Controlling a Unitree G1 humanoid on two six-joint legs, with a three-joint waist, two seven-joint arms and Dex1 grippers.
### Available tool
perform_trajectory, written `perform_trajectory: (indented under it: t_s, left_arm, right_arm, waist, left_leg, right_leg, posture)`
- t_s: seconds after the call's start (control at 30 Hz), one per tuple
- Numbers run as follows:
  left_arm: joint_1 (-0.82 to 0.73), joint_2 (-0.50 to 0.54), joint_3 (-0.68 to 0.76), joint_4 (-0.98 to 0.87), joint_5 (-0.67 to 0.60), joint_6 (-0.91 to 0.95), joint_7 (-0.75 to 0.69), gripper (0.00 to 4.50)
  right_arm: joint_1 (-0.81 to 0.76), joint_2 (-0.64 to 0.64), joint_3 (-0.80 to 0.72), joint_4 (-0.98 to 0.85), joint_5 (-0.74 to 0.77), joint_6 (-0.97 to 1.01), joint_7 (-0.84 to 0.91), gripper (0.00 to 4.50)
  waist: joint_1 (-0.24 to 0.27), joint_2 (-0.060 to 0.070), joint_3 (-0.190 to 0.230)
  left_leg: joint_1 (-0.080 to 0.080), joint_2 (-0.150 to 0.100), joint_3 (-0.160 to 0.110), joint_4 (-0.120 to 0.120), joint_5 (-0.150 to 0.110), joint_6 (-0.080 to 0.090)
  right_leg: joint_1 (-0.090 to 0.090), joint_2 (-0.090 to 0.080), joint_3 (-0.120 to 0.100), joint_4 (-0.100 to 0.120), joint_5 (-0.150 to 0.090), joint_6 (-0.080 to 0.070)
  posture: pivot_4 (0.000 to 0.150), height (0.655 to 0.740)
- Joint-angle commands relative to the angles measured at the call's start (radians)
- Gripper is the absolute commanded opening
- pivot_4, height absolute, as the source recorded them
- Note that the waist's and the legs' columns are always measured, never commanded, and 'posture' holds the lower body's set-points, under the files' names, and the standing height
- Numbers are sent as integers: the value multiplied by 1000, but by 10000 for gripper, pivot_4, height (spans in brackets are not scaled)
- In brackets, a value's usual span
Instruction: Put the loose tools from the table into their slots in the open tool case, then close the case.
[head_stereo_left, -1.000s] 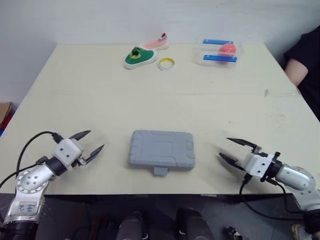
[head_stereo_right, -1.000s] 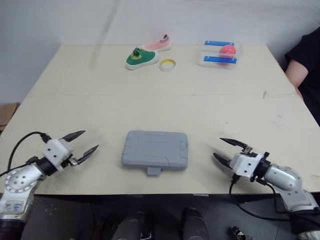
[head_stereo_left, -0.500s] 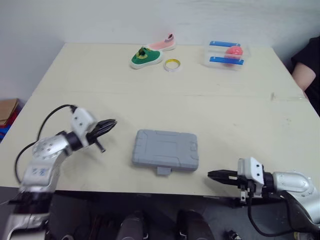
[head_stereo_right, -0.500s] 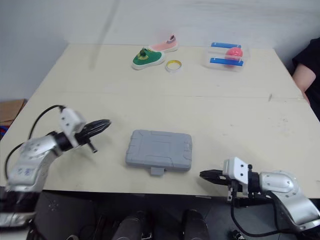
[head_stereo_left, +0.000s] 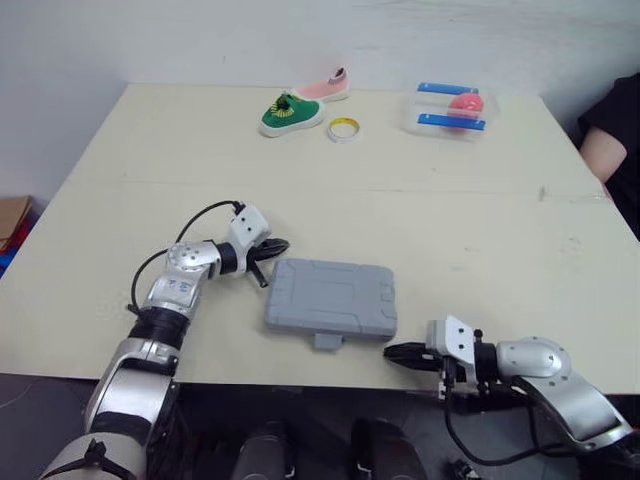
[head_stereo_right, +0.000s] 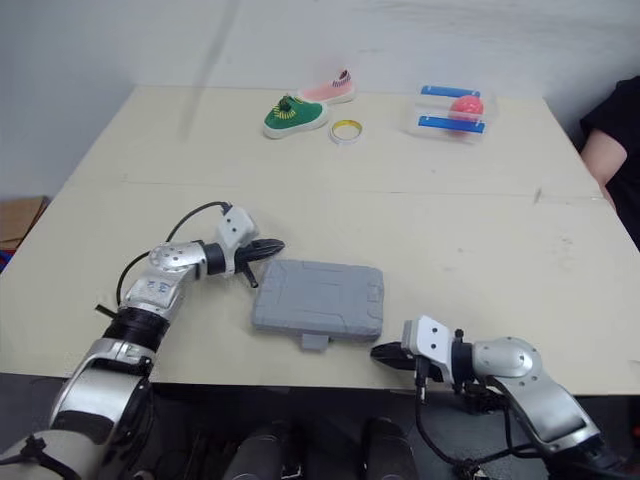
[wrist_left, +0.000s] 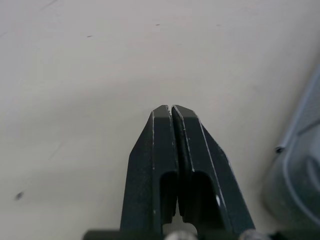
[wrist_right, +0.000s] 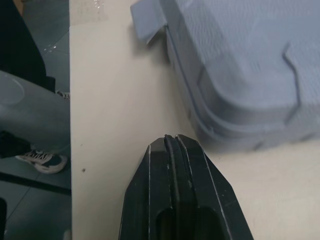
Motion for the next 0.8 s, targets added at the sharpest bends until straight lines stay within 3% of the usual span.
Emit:
perform_trajectory:
  t_s: [0.03,0.33,0.57,0.8]
  left_arm:
    - [-13,0,2,4,-8,-47,-87,414]
    - [160,76,46,-207,-50,14,-176,414]
    - [347,64,97,-505,-95,151,-76,414]
    - [459,49,177,-669,-102,247,82,414]
  right_arm:
    - [-16,26,8,32,-42,16,-27,0]
    - [-204,146,-14,172,-70,58,-87,0]
    - [-398,217,17,370,-153,14,-90,0]
    - [-422,174,-20,431,-162,-44,-47,0]
  waist:
    - [-5,0,0]
    - [-29,-1,0]
    - [-38,-1,1]
    - [-36,0,1]
  left_leg:
    - [0,0,0,0,0,0]
    - [0,0,0,0,0,0]
    - [0,-1,-1,0,0,0]
    - [0,-1,-1,0,0,1]
  right_leg:
    - [0,0,0,0,0,0]
    - [0,-1,1,2,0,0]
    - [0,-3,2,1,0,0]
    - [1,-3,3,1,0,0]
  posture:
    - [1500,7400]
    - [1500,7400]
    - [1500,7400]
    - [1500,7400]
